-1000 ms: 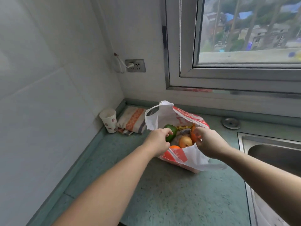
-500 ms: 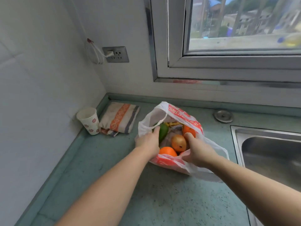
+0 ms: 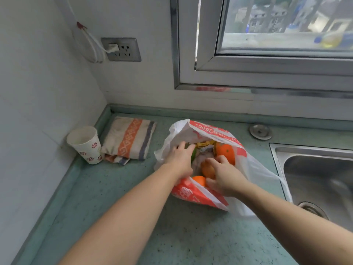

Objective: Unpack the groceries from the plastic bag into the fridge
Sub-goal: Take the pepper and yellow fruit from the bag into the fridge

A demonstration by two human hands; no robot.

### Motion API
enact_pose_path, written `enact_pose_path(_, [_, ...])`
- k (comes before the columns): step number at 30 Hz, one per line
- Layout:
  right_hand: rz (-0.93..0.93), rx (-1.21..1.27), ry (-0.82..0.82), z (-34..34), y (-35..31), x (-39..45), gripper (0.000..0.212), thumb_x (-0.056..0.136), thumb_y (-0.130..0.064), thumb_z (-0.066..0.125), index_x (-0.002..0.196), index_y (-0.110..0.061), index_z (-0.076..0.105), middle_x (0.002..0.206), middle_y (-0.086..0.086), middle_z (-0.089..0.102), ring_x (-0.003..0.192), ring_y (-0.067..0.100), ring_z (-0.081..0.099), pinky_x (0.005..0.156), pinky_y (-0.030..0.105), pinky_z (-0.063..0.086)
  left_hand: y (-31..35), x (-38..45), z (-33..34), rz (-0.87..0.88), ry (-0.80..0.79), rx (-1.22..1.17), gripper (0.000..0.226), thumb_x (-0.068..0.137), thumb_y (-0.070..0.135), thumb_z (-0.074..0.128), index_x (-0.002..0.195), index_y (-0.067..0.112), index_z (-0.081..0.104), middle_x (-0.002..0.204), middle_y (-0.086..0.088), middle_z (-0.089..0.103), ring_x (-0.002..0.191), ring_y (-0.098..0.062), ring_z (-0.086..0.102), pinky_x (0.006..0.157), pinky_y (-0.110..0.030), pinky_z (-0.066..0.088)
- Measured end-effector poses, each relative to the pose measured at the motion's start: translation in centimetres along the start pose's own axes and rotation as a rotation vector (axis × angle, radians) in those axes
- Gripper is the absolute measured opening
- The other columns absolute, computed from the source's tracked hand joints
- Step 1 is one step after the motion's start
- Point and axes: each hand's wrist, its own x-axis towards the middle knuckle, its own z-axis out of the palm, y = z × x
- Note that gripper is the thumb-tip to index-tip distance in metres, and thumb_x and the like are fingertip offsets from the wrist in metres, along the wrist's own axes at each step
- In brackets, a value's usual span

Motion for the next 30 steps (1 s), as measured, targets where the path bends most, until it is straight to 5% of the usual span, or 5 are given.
enact_pose_path(4, [0.117, 0.133, 0.062, 1.4, -0.1, 1.7, 0.056, 0.09, -0.043, 0.053, 0.14, -0.037, 0.028, 0.142, 0.005, 0.039, 0.106, 0.023, 0.059, 0.083, 0.03, 0.054, -1.0, 1.7, 0.9, -0.072, -0.016, -0.155, 0.071, 0.081, 0.024, 0.062, 0.138, 0.038, 0.022, 0.14, -0.004, 0.029, 0.119, -0.035, 0.046, 0.089, -0.056, 0.05])
enact_pose_path(9, [0.261, 0.474, 0.209, 3.3, -1.7, 2.9, 0.055, 0.083, -0.042, 0.066, 0.129, -0.039, 0.036, 0.131, 0.001, 0.05, 0.105, 0.02, 0.059, 0.09, 0.038, 0.053, -0.9, 3.4, 1.8, -0.133, 0.161, -0.272, 0.067, 0.084, 0.036, 0.062, 0.14, 0.026, 0.026, 0.137, -0.009, 0.039, 0.123, -0.032, 0.043, 0.1, -0.053, 0.043])
enact_pose_path(15, [0.224, 0.617, 0.357, 0.9, -2.2, 0.7, 0.058, 0.066, -0.031, 0.083, 0.108, -0.045, 0.045, 0.103, -0.018, 0.05, 0.095, 0.008, 0.055, 0.065, 0.014, 0.044, -2.0, 4.1, 3.4, -0.187, 0.1, -0.383, 0.08, 0.072, 0.049, 0.068, 0.14, 0.033, 0.029, 0.131, -0.004, 0.049, 0.118, -0.027, 0.048, 0.099, -0.046, 0.044])
enact_pose_path(22, [0.238, 0.65, 0.384, -2.3, -1.9, -2.2, 0.059, 0.062, -0.026, 0.085, 0.108, -0.03, 0.048, 0.099, -0.007, 0.057, 0.087, 0.009, 0.058, 0.071, 0.032, 0.058, -0.9, 1.7, -0.1, 0.116, 0.083, -0.36, 0.076, 0.068, 0.033, 0.08, 0.131, 0.029, 0.036, 0.133, -0.002, 0.045, 0.119, -0.027, 0.049, 0.094, -0.038, 0.046])
enact_pose_path(30, [0.137, 0.905, 0.514, -6.6, -2.4, -8.8, 0.045, 0.06, -0.027, 0.078, 0.098, -0.026, 0.055, 0.092, 0.003, 0.06, 0.08, 0.017, 0.06, 0.067, 0.035, 0.058, 1.6, -3.5, -5.5, 0.157, 0.205, -0.488, 0.07, 0.071, 0.044, 0.076, 0.129, 0.023, 0.043, 0.128, -0.004, 0.045, 0.116, -0.025, 0.05, 0.091, -0.031, 0.043])
